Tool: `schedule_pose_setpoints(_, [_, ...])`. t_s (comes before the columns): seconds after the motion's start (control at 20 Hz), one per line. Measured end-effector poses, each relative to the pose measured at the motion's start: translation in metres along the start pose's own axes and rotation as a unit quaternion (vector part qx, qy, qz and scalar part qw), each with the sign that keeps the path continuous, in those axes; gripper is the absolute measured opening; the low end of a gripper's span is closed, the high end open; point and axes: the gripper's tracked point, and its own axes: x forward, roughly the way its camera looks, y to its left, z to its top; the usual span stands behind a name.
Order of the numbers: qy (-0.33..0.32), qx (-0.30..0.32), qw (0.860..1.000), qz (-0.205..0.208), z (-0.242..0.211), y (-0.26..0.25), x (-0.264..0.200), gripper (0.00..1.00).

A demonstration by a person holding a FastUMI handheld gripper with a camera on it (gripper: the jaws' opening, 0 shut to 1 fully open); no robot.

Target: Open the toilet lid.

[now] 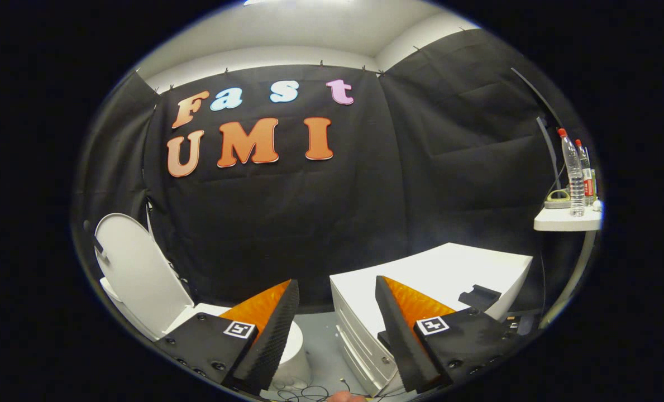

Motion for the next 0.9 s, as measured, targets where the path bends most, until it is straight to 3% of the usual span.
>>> schedule_pose_setpoints(0.25, [-0.045, -0.018, 0.998, -0.027, 0.021, -0.006, -0.012, 0.89])
schedule_pose_setpoints(0.9, [-0.030, -0.044, 0.999, 0.000, 0.001, 0.014, -0.007, 0.89])
